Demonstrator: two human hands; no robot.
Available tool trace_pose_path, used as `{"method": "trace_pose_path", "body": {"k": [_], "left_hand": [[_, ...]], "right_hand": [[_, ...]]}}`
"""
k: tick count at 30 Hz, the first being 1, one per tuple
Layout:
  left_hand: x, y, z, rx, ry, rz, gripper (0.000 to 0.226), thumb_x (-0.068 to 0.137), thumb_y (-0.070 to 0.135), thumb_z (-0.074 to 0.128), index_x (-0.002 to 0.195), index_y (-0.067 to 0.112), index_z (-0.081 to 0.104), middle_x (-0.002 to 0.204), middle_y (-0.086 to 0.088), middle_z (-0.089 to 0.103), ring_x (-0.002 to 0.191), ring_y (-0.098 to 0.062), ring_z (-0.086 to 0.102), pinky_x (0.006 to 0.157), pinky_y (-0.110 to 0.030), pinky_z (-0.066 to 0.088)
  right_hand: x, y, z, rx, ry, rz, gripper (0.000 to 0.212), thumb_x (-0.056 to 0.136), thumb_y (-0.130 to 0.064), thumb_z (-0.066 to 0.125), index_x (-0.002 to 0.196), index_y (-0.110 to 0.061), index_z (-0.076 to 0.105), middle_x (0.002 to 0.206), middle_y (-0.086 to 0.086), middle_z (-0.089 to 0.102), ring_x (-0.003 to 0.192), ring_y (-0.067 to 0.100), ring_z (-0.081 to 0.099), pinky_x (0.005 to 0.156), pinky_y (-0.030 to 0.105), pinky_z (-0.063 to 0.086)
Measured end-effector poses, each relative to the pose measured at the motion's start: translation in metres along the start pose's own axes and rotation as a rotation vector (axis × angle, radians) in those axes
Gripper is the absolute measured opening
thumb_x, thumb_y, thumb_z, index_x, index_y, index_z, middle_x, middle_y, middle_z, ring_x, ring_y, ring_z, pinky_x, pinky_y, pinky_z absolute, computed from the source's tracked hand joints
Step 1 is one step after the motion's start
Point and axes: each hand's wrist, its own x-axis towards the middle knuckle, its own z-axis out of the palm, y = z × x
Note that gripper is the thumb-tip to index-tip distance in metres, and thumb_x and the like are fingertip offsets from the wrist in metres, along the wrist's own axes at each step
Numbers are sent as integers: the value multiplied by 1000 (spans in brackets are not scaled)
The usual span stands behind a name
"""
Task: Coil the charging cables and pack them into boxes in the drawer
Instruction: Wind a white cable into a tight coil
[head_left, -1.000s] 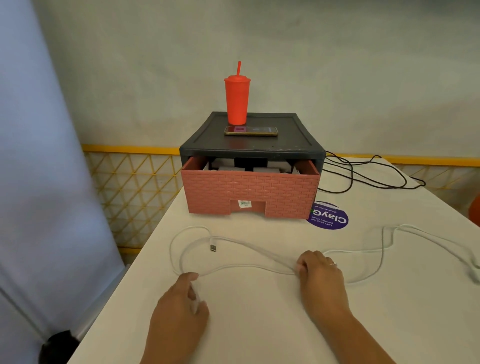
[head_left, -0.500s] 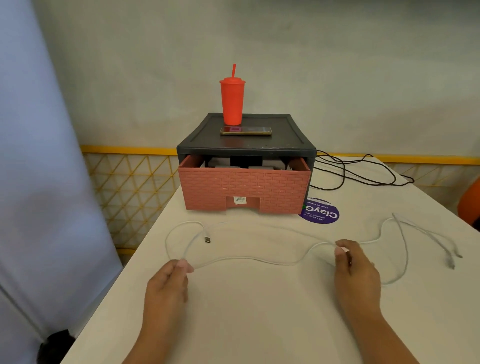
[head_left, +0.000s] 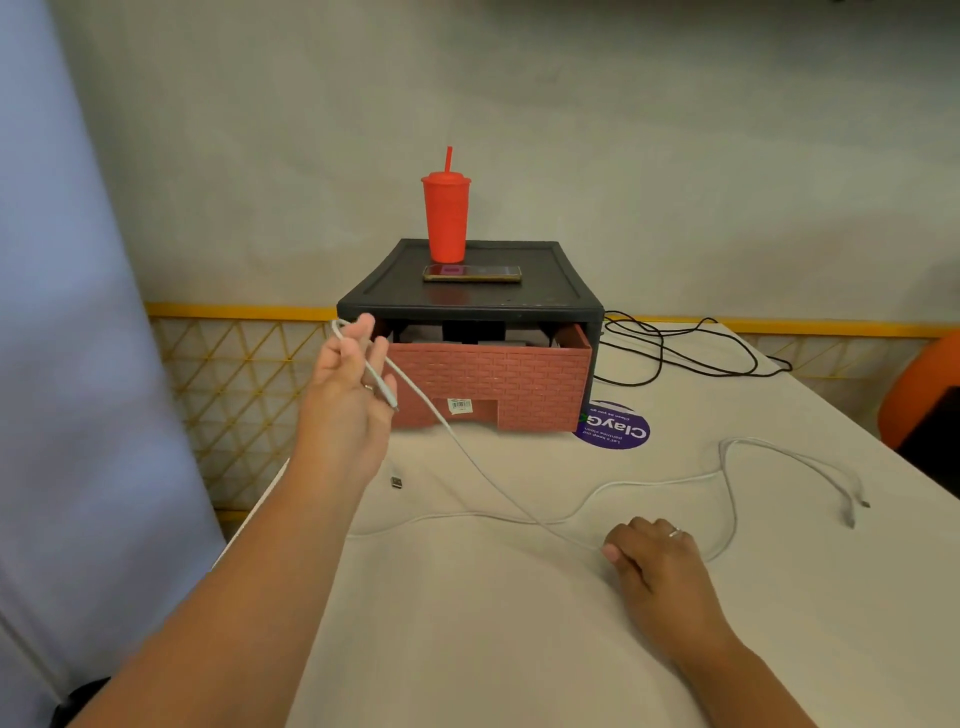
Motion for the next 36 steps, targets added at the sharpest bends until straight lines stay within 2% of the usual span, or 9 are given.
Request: {"method": "trace_pose_path", "body": {"k": [4,10,17,21,25,28,30,32,36], "left_hand": [[19,7,12,-54,106,17,27,102,24,29,94,26,55,136,4,48,126,-13,45,105,-30,34],[28,14,12,247,224,-161,22,101,25,36,105,26,57,132,5,49,118,-15,49,95,-29,39],[33,16,-2,-92,259,-113,25,102,21,31,116,20,51,142,0,45,134,-18,39,106,-34,30],[34,3,2,-84,220,-20,29,102,17,29,119,15,53,144,3,43,135,-15,36,103,-28,30],[31,-17,3,278,200,129,29,102,20,33,87,28,57,142,6,45,116,-6,51,96,-29,43],[20,-32,4,550,188,243,25,100,20,38,84,21,58,131,16,47,109,-2,51,76,-11,46],[13,-43,-1,761,48,374,22,97,12,41,87,16,60,121,13,52,107,-2,51,76,-3,41],[7,-51,-10,1019,-108,476,20,95,9,46,91,13,65,109,6,62,100,-8,53,83,-14,41],[-5,-53,-25,1306,-382,426,19,92,7,50,87,15,66,79,0,61,75,-15,53,72,-21,39]], "right_hand": [[-4,-2,-1,31,-89,-38,19,87,-28,37,69,-28,45,60,-19,33,55,9,35,63,14,29],[-5,-1,-2,39,-113,-11,22,86,-29,37,66,-27,47,59,-17,35,54,13,39,63,14,29],[-7,-1,0,80,-139,-30,22,87,-31,37,66,-27,44,57,-22,31,60,-1,35,65,15,27],[-9,-2,-1,147,-125,-54,21,88,-34,36,68,-27,37,55,-22,31,62,-2,35,68,14,29],[-9,-6,-4,219,-70,-82,30,91,-35,38,63,-23,34,57,-13,32,57,9,32,62,14,30],[-10,-7,-5,218,-32,-100,35,91,-41,40,61,-22,40,55,-11,32,55,5,30,57,15,29],[-8,-7,-9,201,21,-103,41,92,-48,38,60,-22,42,53,-12,31,53,4,30,54,18,30],[-4,-8,-18,192,94,-114,47,94,-50,35,58,-20,43,50,-8,34,52,4,30,52,18,30],[14,-7,-49,193,256,-98,48,94,-47,35,58,-19,47,50,-9,38,52,5,33,53,14,28]]}}
